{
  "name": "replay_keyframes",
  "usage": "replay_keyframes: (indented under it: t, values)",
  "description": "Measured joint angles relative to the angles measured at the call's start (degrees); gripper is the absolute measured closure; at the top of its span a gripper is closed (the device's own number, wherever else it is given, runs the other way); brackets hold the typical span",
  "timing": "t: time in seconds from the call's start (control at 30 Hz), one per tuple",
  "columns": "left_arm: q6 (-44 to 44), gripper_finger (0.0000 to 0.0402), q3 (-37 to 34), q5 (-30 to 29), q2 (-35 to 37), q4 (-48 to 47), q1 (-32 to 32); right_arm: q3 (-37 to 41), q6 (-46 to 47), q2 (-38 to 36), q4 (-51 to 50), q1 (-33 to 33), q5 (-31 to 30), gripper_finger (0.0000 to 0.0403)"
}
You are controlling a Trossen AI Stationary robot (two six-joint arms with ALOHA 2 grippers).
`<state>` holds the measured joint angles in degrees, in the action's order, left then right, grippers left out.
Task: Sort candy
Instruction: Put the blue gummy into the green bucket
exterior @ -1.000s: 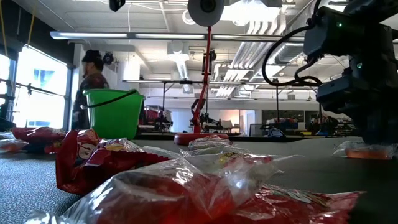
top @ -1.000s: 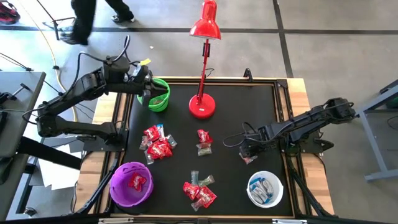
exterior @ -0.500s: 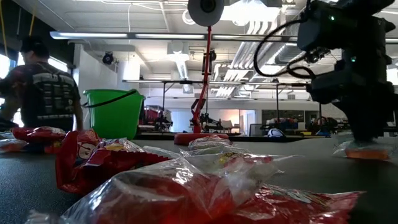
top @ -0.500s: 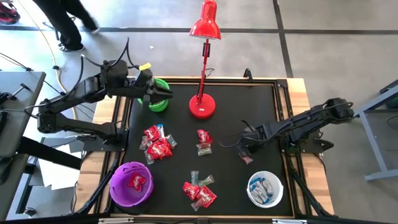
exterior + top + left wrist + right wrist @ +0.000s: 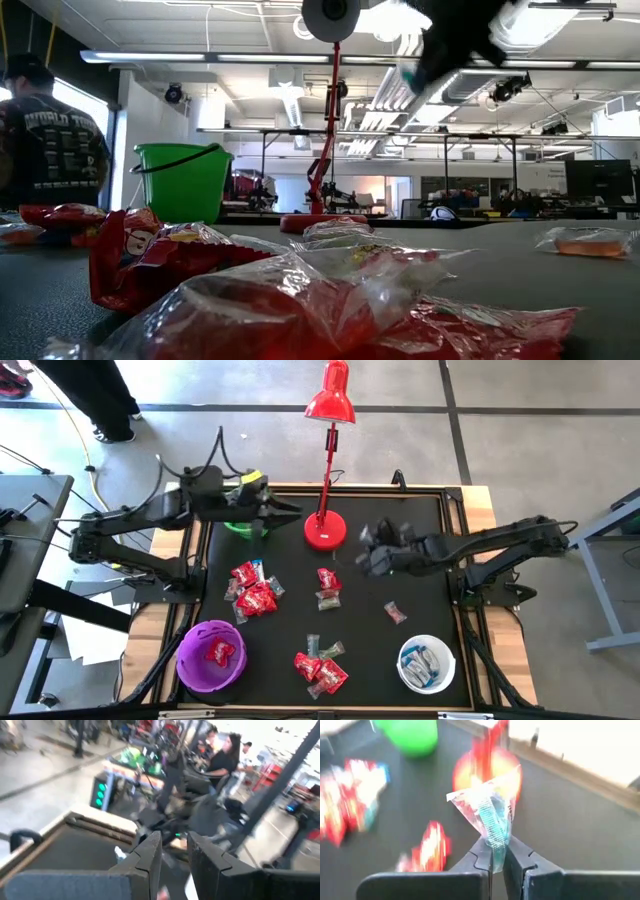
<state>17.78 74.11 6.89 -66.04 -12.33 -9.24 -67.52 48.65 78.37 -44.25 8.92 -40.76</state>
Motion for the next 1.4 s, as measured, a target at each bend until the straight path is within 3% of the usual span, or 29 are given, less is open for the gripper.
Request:
replay_keyframes:
  t: [0.1, 0.27, 0.67, 0.97, 1.4]
  values:
    - [-0.57, 0.0321, -0.02, -2.2, -3.0, 5.35, 0.85, -6.86, -6.78, -0.06, 1.24, -0.32, -7.81, 0.0388]
    - [-1.44, 0.0321, -0.02, -2.51, -7.44, 14.54, 1.6, -14.12, -16.41, -0.09, 5.78, -0.3, -12.84, 0.0389]
    - [-2.97, 0.0321, -0.02, -2.56, -12.04, 22.09, 1.6, -15.13, -33.58, 0.68, 24.98, 1.65, -11.21, 0.0389]
    - [-5.36, 0.0317, -0.02, -3.43, -12.48, 23.02, 1.36, -15.13, -39.81, 1.22, 29.31, 1.61, -8.07, 0.0389]
    - [-11.1, 0.0244, -0.02, -2.93, -15.14, 27.0, 1.6, -15.13, -41.64, 1.22, 30.36, 1.58, -5.72, 0.0389]
